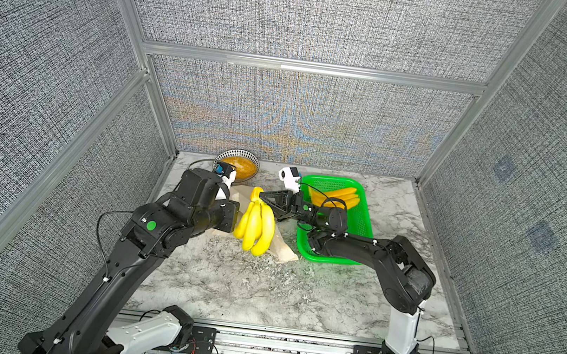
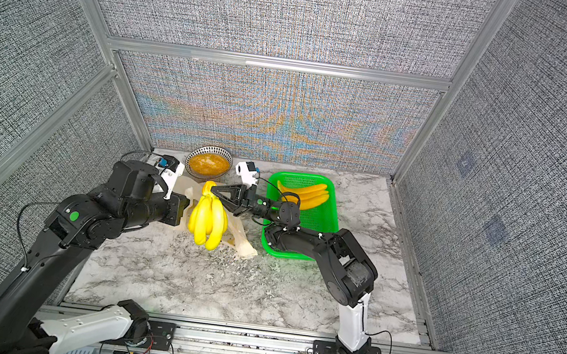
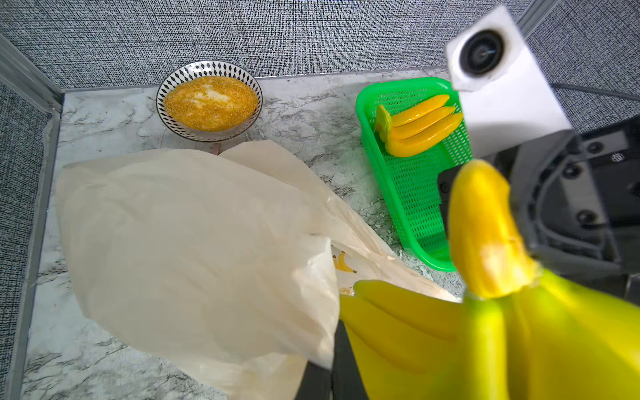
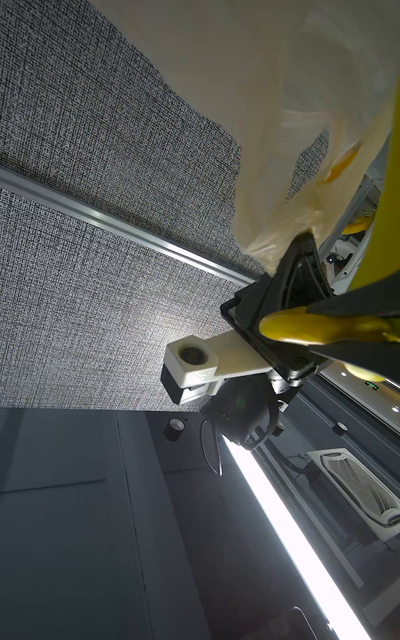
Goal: Place the banana into a plastic bag & tie a knot
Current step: Place the banana into the plastic bag.
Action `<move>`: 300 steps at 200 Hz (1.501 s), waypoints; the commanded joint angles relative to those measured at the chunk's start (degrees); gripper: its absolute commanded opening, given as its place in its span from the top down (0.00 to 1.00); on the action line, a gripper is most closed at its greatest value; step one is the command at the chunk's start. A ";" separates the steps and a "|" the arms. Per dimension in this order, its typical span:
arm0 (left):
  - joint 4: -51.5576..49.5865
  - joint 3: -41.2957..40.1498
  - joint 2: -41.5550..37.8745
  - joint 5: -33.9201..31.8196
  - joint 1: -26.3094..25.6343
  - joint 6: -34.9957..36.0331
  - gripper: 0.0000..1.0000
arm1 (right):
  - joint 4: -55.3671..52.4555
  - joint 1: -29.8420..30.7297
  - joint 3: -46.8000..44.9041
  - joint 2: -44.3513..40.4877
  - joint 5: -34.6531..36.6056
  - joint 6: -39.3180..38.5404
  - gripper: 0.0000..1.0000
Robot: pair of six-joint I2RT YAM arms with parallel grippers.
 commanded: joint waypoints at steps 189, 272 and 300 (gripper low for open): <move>1.45 4.14 -1.42 10.71 0.02 -0.08 1.00 | -29.40 -2.13 0.42 1.77 8.81 -50.12 1.00; 4.15 16.11 8.53 12.94 0.02 -3.75 1.00 | -59.02 3.37 1.98 -9.27 25.31 -85.26 1.00; 6.40 14.78 8.77 13.64 0.05 -4.62 1.00 | -66.92 4.77 7.93 -7.54 23.53 -90.18 0.89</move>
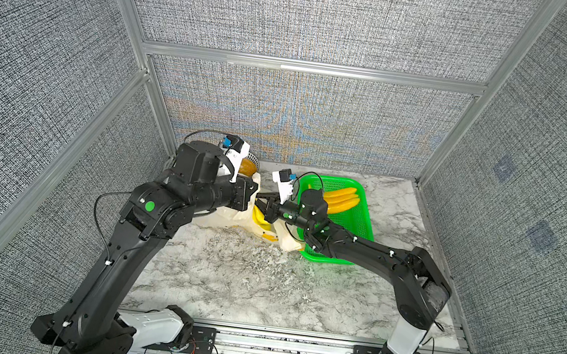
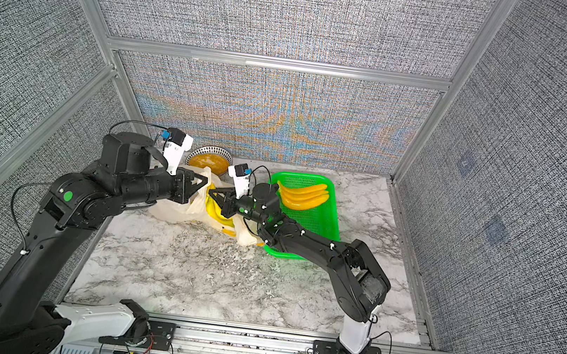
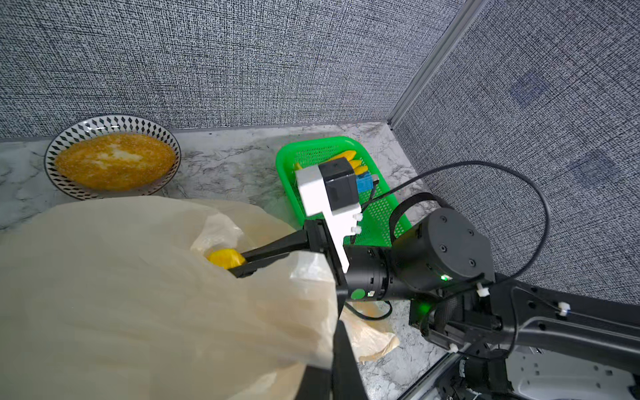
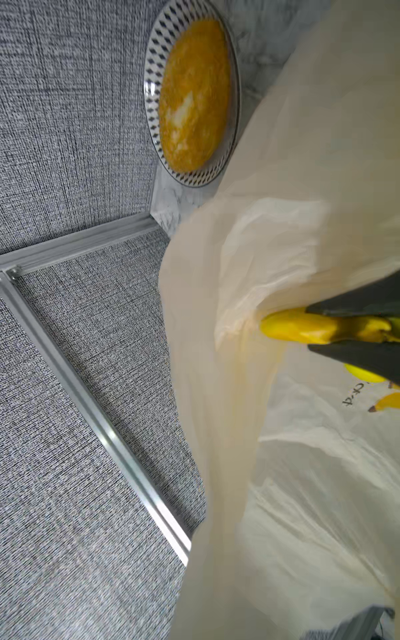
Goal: Place the banana into a plastic bag & tie a knot
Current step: Place the banana into the plastic bag.
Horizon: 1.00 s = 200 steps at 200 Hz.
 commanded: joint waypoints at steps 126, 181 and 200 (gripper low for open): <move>3.50 -8.24 -3.35 -3.81 0.41 -0.44 1.00 | -31.12 -10.02 5.56 -12.35 -6.33 -8.50 0.10; 4.88 -14.44 -6.05 0.43 0.44 -0.62 1.00 | -34.31 -18.20 -1.72 -16.88 0.02 -8.76 0.11; 4.49 -15.59 -6.93 -0.05 0.45 -0.56 1.00 | -37.82 -20.43 -0.22 -14.01 4.50 -9.94 0.11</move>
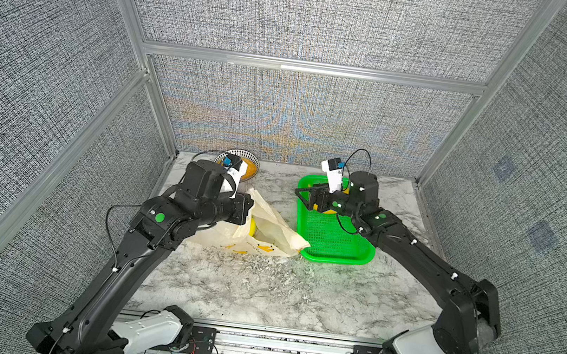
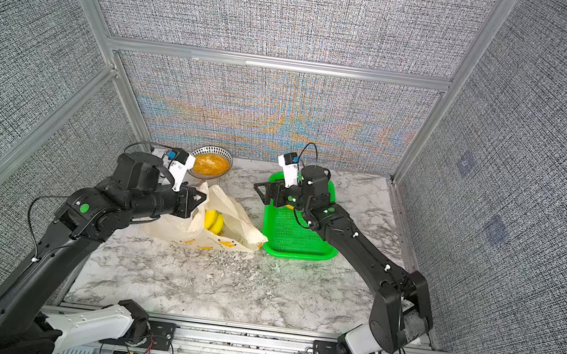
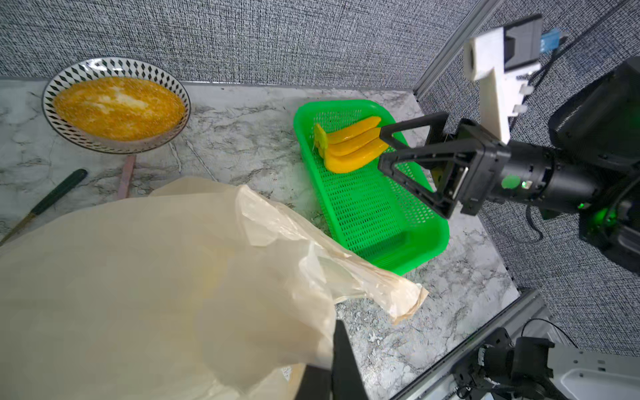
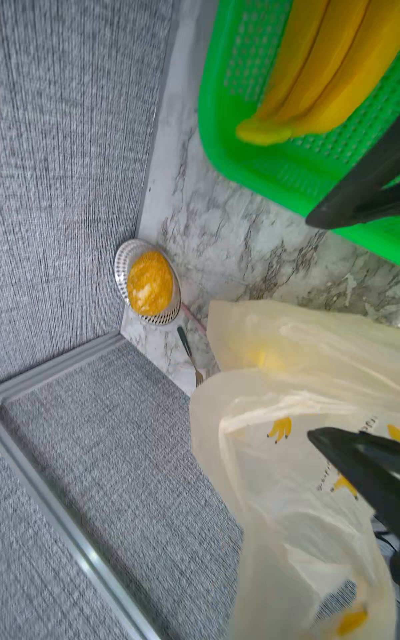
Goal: Place the banana into a plastic bag & tie a knot
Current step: Place the banana into the plastic bag, then pick up the banana from the basket.
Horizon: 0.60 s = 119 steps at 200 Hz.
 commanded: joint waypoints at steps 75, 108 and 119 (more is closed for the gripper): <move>-0.38 -0.53 -2.84 -0.58 0.07 1.08 1.00 | -19.85 -3.72 20.64 22.99 24.25 -8.32 0.20; -0.82 -0.30 -2.87 -1.01 0.08 1.28 1.00 | -20.93 -1.78 25.85 27.81 26.77 -10.63 0.21; -0.90 -0.18 -2.86 -1.02 0.09 1.26 1.00 | -21.59 -0.82 27.73 29.62 30.10 -11.26 0.21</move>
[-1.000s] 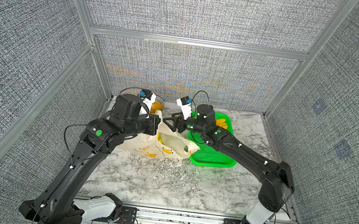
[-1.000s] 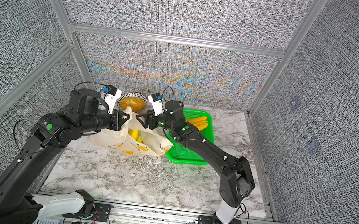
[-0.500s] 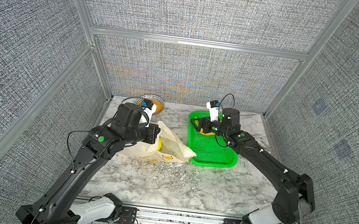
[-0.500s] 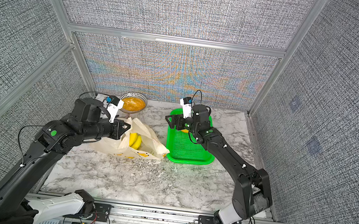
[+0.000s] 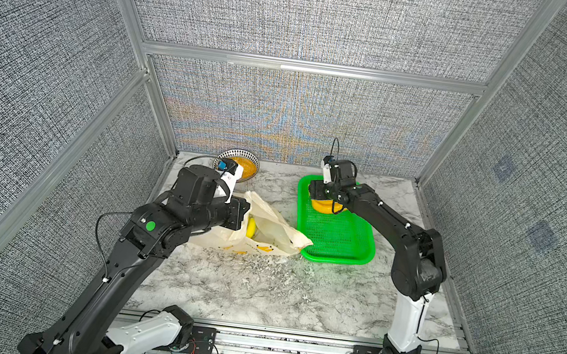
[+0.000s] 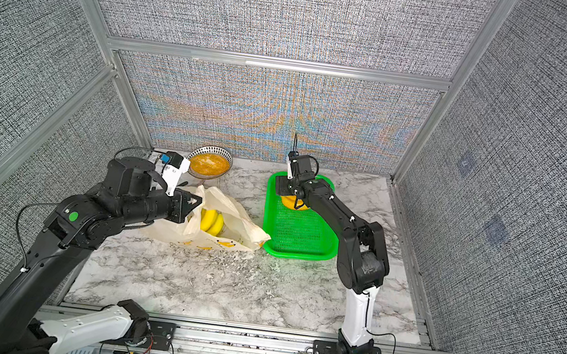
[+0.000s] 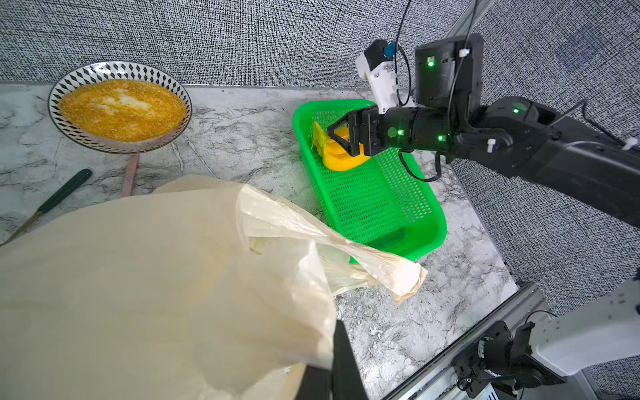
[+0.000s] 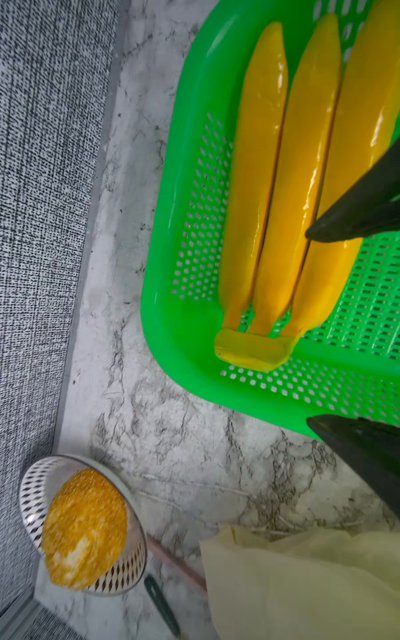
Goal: Place the banana into a plastic bag & tie a knot
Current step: Pick up the banana from the basket.
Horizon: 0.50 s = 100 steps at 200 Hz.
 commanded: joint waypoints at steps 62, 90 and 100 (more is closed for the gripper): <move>-0.58 0.93 -0.04 -1.06 0.05 0.82 1.00 | -9.64 5.05 14.00 13.07 24.19 -3.78 0.27; -0.42 1.07 0.11 -0.93 0.07 0.84 1.00 | -9.94 5.01 15.54 15.04 28.53 -4.11 0.33; -0.40 1.11 0.13 -0.93 0.06 0.89 1.00 | -9.79 5.03 16.03 15.82 28.74 -4.41 0.34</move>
